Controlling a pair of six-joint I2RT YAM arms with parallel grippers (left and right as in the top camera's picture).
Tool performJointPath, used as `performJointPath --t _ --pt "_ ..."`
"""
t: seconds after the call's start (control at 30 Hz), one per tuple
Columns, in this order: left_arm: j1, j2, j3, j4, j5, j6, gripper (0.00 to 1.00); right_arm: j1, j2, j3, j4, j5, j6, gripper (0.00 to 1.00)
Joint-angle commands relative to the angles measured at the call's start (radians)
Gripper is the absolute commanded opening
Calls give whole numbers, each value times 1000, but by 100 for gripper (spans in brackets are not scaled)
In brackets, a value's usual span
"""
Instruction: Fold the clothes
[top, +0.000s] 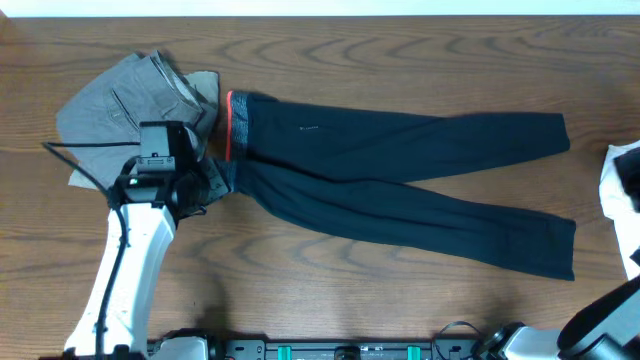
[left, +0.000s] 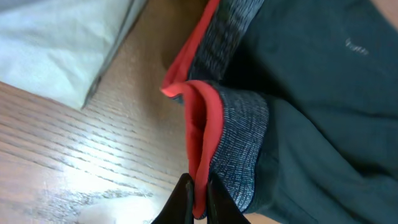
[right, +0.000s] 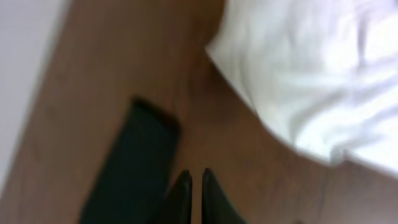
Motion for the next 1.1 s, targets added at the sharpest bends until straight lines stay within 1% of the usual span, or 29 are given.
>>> performJointPath --t 0.0,0.07,0.13,0.2,0.3,0.4,0.43,0.5,0.57,0.73,0.83,0.97,1.07 --pt "5 5 17 -14 12 18 6 3 43 11 -99 24 -2 20" --pt "5 5 17 -19 12 18 6 -1 73 11 -181 88 -15 32" --pt "5 5 17 -20 11 17 6 -13 91 11 -224 108 -47 42" --pt "5 5 17 -20 12 17 6 -29 98 11 -290 104 -66 48" --pt "5 5 17 -21 12 17 6 -53 101 11 -379 105 -92 53" --pt "5 5 17 -20 12 17 6 -62 101 11 -460 107 -122 51" --pt "5 5 17 -20 12 17 6 -63 101 10 -471 118 -122 49" --pt "5 5 17 -20 12 17 6 -64 101 8 -488 151 -122 42" --pt "5 5 17 -20 12 17 6 -64 102 5 -521 165 -128 39" --pt "5 5 17 -20 12 17 6 -64 102 -8 -572 168 -164 40" --pt "5 5 17 -19 11 17 6 -69 102 -22 -574 189 -166 40" --pt "5 5 17 -20 12 17 6 -71 102 -57 -557 217 -166 41" --pt "5 5 17 -20 12 17 6 -80 102 -100 -514 224 -166 41"
